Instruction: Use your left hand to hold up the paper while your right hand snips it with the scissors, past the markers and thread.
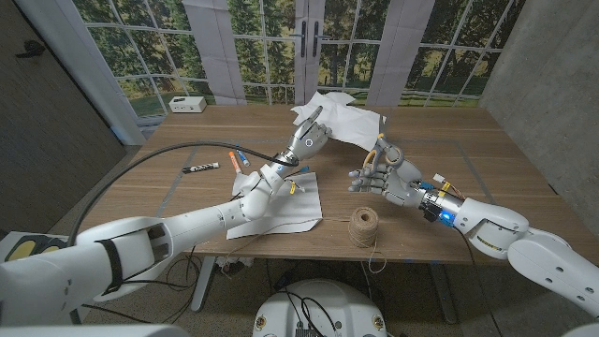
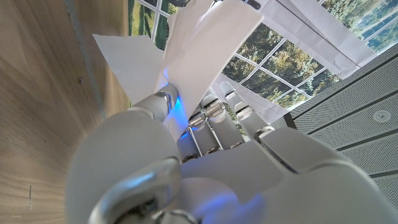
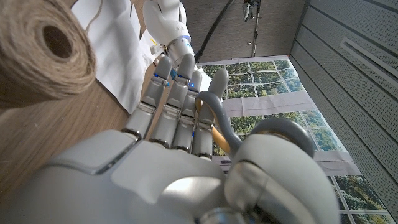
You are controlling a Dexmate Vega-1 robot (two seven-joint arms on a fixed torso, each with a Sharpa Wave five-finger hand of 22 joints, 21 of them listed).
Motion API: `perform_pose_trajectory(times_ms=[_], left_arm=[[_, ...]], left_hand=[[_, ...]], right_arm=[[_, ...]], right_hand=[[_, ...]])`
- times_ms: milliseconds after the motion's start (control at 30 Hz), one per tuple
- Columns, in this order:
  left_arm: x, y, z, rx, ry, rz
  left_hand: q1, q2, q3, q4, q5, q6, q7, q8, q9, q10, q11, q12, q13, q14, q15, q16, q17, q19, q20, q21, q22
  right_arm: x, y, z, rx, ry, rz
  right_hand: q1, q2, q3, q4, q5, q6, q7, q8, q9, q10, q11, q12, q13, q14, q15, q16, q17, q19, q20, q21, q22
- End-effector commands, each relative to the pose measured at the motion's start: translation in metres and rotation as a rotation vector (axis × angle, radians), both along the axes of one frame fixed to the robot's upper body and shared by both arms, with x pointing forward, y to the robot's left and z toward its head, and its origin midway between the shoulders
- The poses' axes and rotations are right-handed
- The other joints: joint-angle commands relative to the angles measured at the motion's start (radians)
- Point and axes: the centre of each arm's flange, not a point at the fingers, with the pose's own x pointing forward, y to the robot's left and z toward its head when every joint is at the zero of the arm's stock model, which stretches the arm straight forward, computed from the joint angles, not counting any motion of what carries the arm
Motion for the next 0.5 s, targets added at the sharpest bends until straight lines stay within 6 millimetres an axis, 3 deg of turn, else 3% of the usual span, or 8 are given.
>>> perform_pose_trajectory(times_ms=[33,500], left_arm=[[0.0017,-0.0017,0.0090,0.006,-0.015,0.009],[0.0037,-0.0051,0.0176,-0.010,-0.013,0.011]], left_hand=[[0.039,0.054,0.006,-0.003,0.010,0.081,-0.030,0.023,0.199,0.026,-0.014,0.125,0.062,-0.009,-0.026,-0.002,0.002,-0.003,-0.048,-0.003,0.001],[0.039,0.054,0.007,-0.004,0.010,0.082,-0.030,0.025,0.193,0.028,-0.015,0.121,0.053,-0.008,-0.026,-0.001,0.004,-0.006,-0.050,-0.006,0.000]], right_arm=[[-0.0025,0.0107,-0.0021,-0.044,0.026,0.025],[-0.0005,0.0192,0.0000,-0.073,0.037,0.043]], right_hand=[[-0.004,0.006,-0.001,-0.003,-0.001,-0.027,0.034,0.002,0.003,0.068,0.013,-0.001,0.000,-0.039,-0.059,-0.002,0.000,0.010,0.003,-0.002,0.002],[-0.004,0.007,-0.001,-0.005,-0.003,-0.028,0.033,0.000,-0.001,0.068,0.016,-0.003,0.000,-0.036,-0.057,-0.003,0.000,0.015,0.004,-0.008,0.002]])
